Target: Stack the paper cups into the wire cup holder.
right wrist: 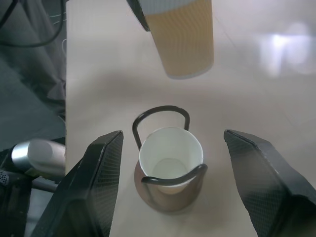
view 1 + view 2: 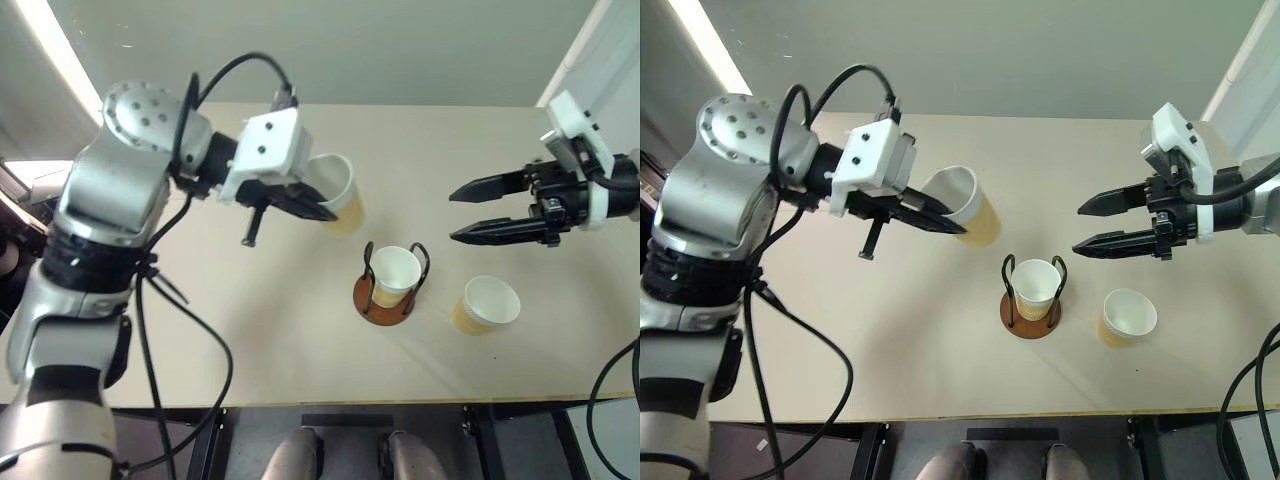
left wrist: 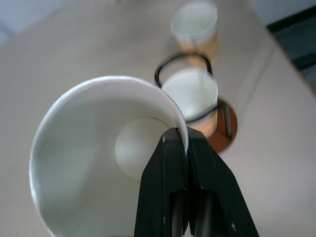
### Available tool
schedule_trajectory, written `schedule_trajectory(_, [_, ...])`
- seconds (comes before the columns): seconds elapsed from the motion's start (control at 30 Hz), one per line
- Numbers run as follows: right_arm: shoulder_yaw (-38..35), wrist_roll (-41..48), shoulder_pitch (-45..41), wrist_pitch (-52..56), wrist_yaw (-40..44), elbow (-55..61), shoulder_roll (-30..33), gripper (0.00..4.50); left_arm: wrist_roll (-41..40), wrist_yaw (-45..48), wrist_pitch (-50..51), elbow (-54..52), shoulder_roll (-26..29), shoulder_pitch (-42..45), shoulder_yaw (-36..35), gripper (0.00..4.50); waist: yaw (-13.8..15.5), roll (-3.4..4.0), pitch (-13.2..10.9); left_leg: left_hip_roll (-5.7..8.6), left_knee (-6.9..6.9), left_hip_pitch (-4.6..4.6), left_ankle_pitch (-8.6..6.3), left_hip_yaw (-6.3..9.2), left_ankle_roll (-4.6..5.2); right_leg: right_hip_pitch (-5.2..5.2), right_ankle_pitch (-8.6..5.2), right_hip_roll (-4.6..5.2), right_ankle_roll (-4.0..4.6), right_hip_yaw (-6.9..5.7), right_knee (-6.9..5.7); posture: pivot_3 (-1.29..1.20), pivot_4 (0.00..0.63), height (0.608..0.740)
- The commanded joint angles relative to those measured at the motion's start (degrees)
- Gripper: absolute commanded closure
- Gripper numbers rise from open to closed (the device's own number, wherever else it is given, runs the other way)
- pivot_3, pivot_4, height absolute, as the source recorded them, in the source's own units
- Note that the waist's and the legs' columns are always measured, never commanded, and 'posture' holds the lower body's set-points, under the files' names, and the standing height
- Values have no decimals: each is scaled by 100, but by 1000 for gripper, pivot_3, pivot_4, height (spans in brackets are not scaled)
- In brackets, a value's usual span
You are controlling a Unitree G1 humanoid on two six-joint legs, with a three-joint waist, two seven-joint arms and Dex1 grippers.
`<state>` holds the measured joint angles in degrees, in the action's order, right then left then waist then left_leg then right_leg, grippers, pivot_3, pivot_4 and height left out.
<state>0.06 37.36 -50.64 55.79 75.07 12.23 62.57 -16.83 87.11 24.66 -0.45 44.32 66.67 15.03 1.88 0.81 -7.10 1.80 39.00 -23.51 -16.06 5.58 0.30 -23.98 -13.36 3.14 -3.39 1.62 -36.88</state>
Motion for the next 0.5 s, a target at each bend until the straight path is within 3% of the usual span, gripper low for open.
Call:
schedule_trajectory(0.03, [-441, 222, 142, 191, -143, 329, 241, 1137, 23, 244, -343, 379, -373, 384, 149, 4486, 11, 0, 0, 1, 0, -2, -1, 0, 1, 0, 0, 0, -1, 0, 1, 0, 150, 740])
schedule_trajectory(0.17, [-936, 522, 646, 330, -120, 687, 539, 1137, 83, 520, -666, 807, -845, 634, 433, 4486, 45, 0, 0, 1, 10, -20, -2, 5, 4, -6, 5, 1, -10, -4, 8, 0, 150, 740])
schedule_trajectory(0.5, [-1698, 843, 1530, 456, -438, 1068, 899, 1137, -132, 539, -1314, 1409, -1135, 1006, 1177, 4486, 62, -1, -1, 1, 17, -30, -3, 1, 7, -12, 11, 2, -21, -1, 10, 0, 150, 740])
